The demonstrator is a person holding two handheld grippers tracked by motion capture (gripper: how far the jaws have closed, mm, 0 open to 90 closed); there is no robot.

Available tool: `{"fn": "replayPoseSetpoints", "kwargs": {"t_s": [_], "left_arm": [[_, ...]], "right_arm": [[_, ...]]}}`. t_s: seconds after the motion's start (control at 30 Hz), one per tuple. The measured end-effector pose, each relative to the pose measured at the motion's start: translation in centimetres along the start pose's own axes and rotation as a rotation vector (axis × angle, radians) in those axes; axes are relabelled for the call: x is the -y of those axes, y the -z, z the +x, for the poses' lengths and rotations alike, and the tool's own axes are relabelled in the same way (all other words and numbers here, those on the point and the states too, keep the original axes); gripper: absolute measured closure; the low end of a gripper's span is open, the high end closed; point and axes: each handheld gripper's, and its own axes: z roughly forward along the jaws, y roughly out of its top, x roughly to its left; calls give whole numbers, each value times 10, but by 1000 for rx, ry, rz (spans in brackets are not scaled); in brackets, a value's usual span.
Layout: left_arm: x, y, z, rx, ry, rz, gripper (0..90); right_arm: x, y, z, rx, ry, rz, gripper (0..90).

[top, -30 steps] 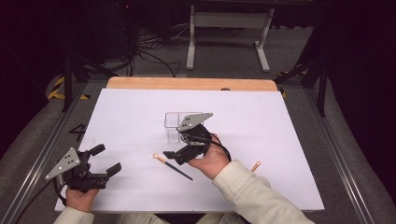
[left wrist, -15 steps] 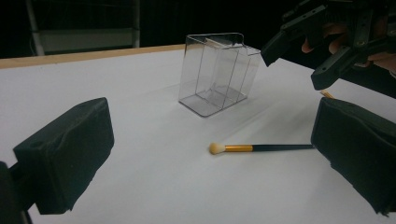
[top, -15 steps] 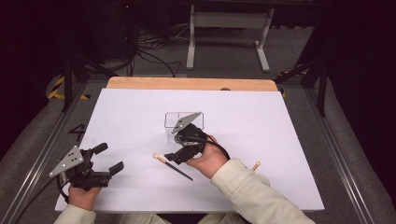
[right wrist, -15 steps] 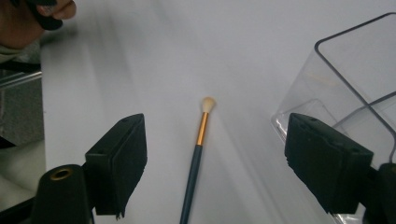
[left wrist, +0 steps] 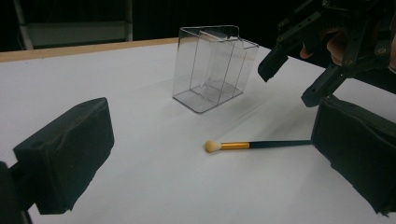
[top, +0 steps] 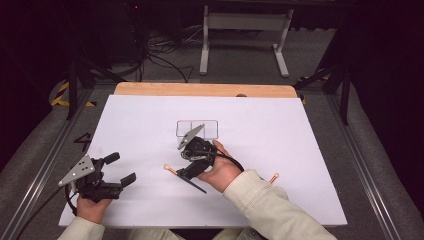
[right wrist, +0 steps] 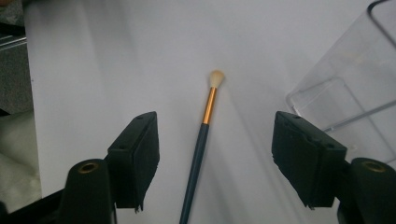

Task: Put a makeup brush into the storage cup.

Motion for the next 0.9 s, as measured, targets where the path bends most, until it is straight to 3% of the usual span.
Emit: {"fn": "replayPoseSetpoints", "kwargs": {"t_s": [0.1, 0.6, 0.9], "left_arm": [[0, 0, 0, 0, 0, -1, 1], [0, -1, 1, -5, 5, 10, 1], [1, -2, 1, -7, 5, 18, 1]], "right_arm": [[-1, -5, 0, -20, -19, 22, 326], [-2, -29, 1, -41, -6, 165, 448], [-2, -36, 2, -29, 14, 224, 481]]}}
